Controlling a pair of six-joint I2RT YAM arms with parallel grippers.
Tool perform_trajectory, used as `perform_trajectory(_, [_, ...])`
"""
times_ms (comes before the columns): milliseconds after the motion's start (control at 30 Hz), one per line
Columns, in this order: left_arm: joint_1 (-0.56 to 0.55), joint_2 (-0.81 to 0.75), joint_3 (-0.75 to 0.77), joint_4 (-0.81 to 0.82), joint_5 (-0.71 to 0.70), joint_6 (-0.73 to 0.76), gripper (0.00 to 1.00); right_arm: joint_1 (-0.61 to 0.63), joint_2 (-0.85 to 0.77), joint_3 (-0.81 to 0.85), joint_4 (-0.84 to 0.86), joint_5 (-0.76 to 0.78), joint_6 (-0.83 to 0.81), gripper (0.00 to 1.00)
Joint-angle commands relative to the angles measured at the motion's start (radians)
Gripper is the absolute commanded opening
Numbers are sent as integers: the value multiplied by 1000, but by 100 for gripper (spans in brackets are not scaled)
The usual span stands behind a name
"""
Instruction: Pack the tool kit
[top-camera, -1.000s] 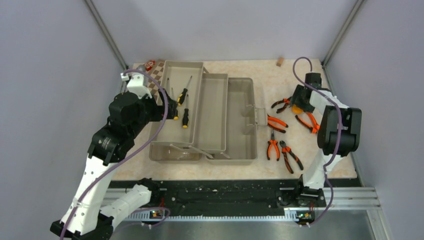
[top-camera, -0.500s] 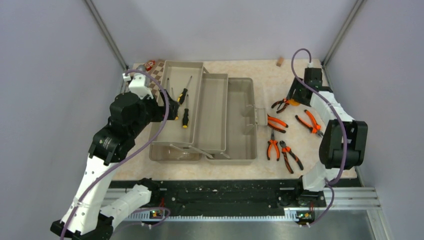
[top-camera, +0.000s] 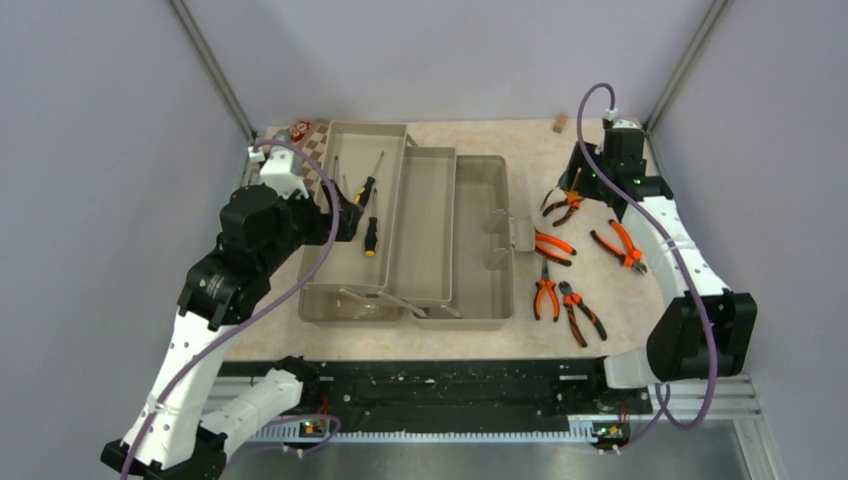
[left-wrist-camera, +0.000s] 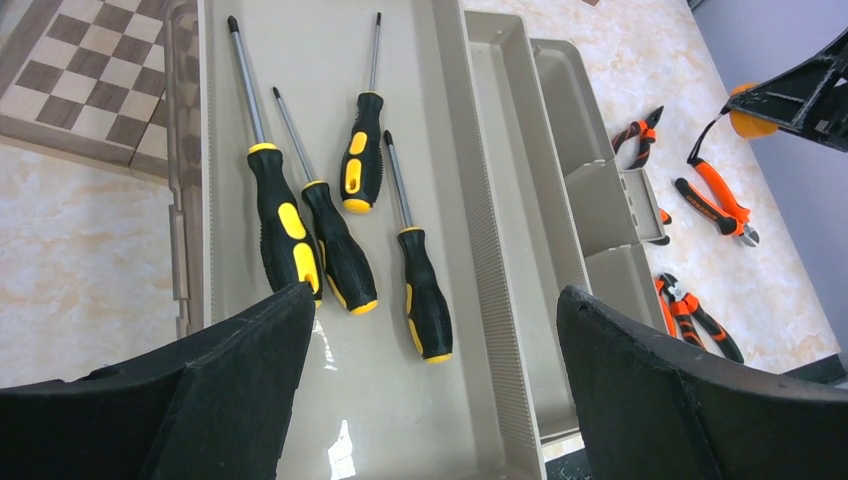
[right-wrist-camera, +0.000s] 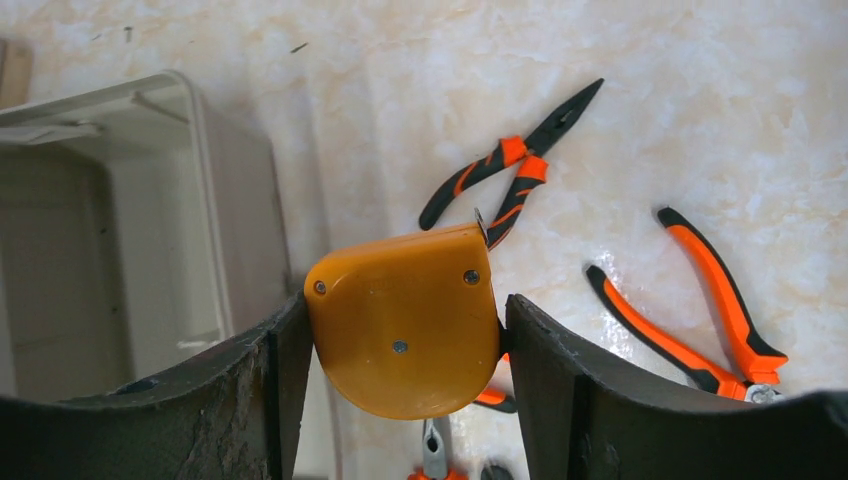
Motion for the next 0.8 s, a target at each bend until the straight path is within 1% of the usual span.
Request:
perform_trajectory(0, [3, -10, -7, 65, 25, -8, 95, 47, -88, 38, -22, -25, -7, 23])
perform_trajectory(200, [3, -18, -8, 62, 16, -6, 95, 149, -142, 46, -39, -27, -7, 23])
perform_trajectory(400, [3, -46, -17, 55, -27, -8, 95, 332, -168, 70, -29, 3, -18, 23])
perform_trajectory(600, [3, -80, -43, 47, -65, -9, 95, 545, -125, 114, 15, 42, -38, 23])
perform_trajectory(767, [3, -100, -51, 35, -84, -12, 95, 654, -58, 141, 60, 41, -58, 24])
